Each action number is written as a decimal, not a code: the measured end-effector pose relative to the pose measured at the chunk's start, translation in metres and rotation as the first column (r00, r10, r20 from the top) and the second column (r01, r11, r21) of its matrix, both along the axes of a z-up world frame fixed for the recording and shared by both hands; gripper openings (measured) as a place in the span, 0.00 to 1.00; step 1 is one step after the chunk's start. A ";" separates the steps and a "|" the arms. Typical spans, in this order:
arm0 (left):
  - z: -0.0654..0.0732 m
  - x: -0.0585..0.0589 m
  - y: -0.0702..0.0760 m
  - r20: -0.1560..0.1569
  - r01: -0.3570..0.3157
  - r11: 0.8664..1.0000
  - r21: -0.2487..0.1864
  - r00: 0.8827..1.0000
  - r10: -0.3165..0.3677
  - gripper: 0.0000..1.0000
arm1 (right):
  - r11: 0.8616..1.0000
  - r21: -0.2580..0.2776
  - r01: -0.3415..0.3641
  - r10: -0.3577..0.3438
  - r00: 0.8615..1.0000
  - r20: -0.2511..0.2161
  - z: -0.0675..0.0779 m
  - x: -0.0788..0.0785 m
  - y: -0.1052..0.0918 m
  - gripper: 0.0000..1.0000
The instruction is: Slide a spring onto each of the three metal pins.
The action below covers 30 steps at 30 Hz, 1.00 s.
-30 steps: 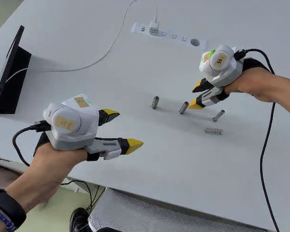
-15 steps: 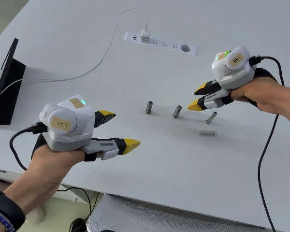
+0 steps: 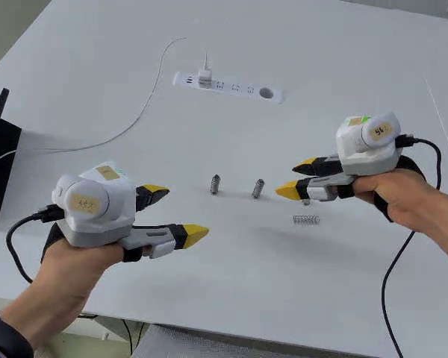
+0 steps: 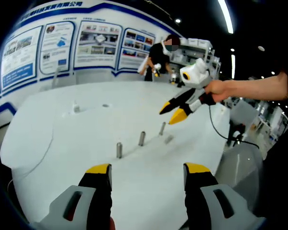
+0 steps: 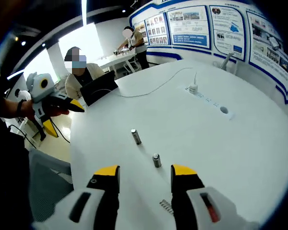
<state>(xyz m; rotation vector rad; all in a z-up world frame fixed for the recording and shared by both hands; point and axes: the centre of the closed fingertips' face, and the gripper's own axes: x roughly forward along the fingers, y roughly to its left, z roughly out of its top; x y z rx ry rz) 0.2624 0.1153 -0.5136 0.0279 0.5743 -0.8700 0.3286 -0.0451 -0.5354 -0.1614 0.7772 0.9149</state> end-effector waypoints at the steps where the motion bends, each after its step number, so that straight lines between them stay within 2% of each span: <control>1: 0.000 0.000 -0.001 0.000 0.002 1.000 0.001 1.000 -0.002 0.62 | 1.000 0.011 0.024 -0.024 1.000 0.003 0.000 -0.002 -0.003 0.46; 7: -0.001 0.001 -0.004 -0.008 0.007 1.000 0.001 1.000 -0.007 0.62 | 0.994 0.038 0.099 -0.100 0.995 0.013 -0.001 -0.018 -0.019 0.55; 11: -0.002 0.003 -0.006 -0.010 0.008 1.000 -0.002 1.000 -0.008 0.63 | 0.981 0.093 0.168 -0.170 0.985 0.013 0.004 -0.026 -0.030 0.60; 21: -0.001 0.008 -0.013 -0.007 0.021 1.000 0.008 1.000 -0.021 0.65 | 0.961 0.110 0.253 -0.259 0.965 0.035 0.007 -0.040 -0.061 0.67; 30: -0.002 0.013 -0.011 -0.009 0.010 1.000 0.021 1.000 -0.010 0.67 | 0.943 0.119 0.312 -0.319 0.947 0.039 0.006 -0.056 -0.083 0.72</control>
